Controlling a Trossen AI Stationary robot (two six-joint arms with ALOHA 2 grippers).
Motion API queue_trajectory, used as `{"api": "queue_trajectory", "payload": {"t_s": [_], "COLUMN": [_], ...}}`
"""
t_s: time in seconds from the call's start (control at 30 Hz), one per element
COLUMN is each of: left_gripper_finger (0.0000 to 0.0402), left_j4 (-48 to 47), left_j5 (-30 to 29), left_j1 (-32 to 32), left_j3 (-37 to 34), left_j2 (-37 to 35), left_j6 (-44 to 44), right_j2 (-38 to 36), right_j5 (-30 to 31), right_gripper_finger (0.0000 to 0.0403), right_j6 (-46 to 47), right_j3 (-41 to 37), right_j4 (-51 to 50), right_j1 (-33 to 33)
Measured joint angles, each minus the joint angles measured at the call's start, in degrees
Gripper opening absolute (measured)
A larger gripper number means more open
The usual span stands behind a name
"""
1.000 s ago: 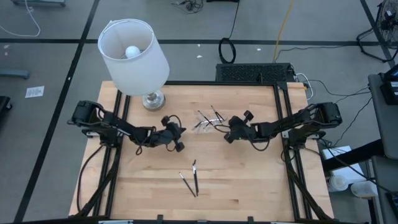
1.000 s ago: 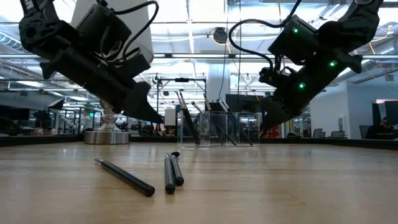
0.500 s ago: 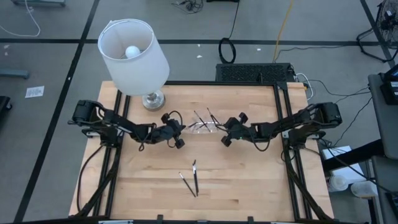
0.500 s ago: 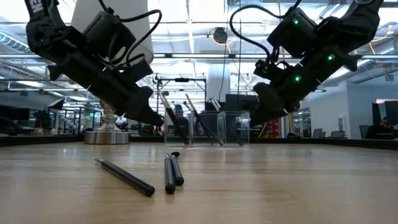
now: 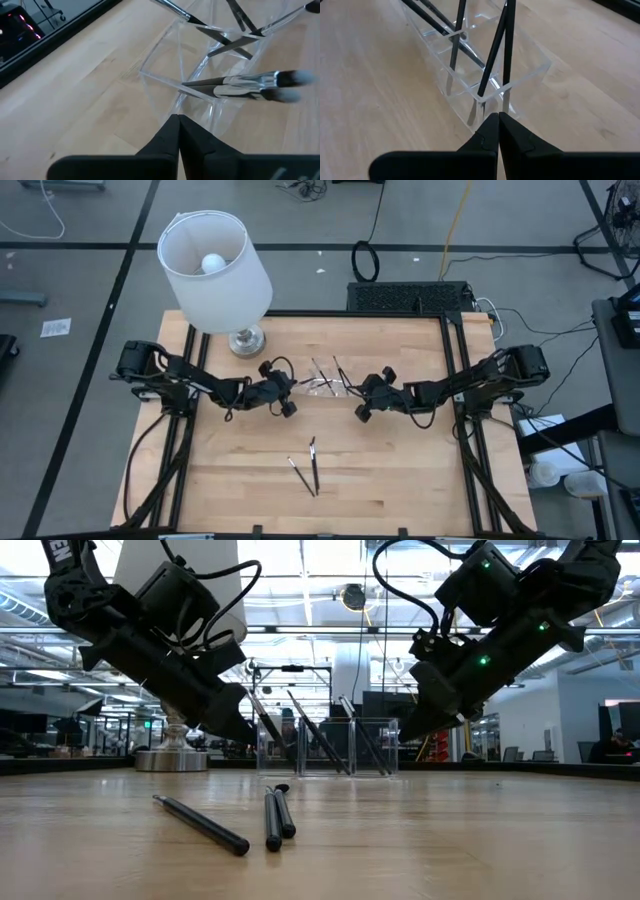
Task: Put items in baskets/containers
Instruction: Adjust the transparent organizer
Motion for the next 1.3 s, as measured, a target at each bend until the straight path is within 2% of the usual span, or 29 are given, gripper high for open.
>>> {"api": "queue_trajectory", "payload": {"t_s": [0.13,0.27,0.53,0.67,0.8,1.07,1.2,1.3], "left_gripper_finger": [0.0004,0.0018,0.0008,0.0017,0.0004,0.0004,0.0014,0.001], "left_j4": [-0.5,-0.5,-1.0,-0.8,0.4,0.5,0.1,0.0], "left_j5": [-3.2,-6.1,-6.0,-2.0,1.4,1.1,-1.8,-1.9], "left_j1": [-0.1,-0.8,-0.9,-0.9,-1.2,-1.8,-1.8,-1.5], "left_j3": [0.0,0.0,0.0,0.0,0.0,0.0,0.0,0.0], "left_j2": [0.0,0.0,0.0,0.0,0.0,0.0,0.0,0.0], "left_j6": [0.5,1.3,1.3,1.0,0.5,0.3,-0.3,-0.3], "right_j2": [0.0,0.0,0.0,0.0,0.0,0.0,0.0,0.0], "right_j5": [0.5,3.1,4.9,4.4,4.4,3.3,2.8,2.7], "right_gripper_finger": [0.0,0.0,0.0,0.0,0.0,0.0,0.0,0.0], "right_j6": [-0.5,-1.4,-1.9,-1.9,-3.2,-4.3,-4.2,-4.0], "right_j3": [0.0,0.0,0.1,0.1,0.0,0.0,0.0,0.0], "right_j4": [-0.1,-0.3,-0.4,-0.3,0.6,1.7,2.2,2.2], "right_j1": [0.0,0.0,0.0,0.0,0.0,-0.6,-0.5,-0.5]}}
